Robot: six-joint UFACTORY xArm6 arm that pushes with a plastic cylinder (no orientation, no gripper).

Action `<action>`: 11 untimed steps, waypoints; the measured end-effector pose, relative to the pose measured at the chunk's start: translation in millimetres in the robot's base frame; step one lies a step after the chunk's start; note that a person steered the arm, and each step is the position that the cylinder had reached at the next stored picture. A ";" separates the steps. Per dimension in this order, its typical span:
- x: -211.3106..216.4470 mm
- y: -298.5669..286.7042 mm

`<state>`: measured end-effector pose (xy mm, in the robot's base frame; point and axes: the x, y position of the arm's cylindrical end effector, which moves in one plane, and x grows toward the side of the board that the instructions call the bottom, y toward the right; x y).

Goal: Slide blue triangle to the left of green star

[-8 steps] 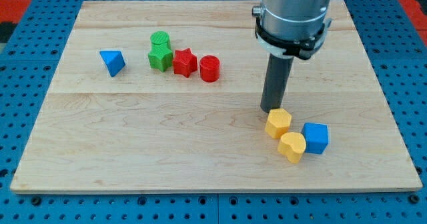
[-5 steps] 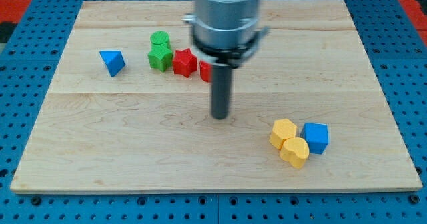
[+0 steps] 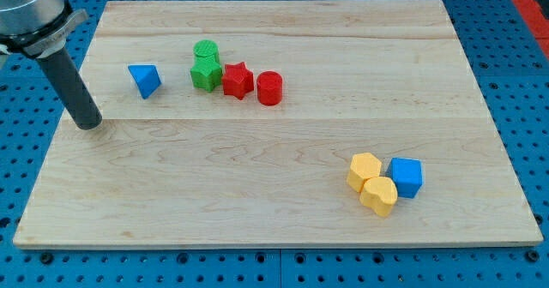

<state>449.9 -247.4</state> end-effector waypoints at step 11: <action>-71.7 116.5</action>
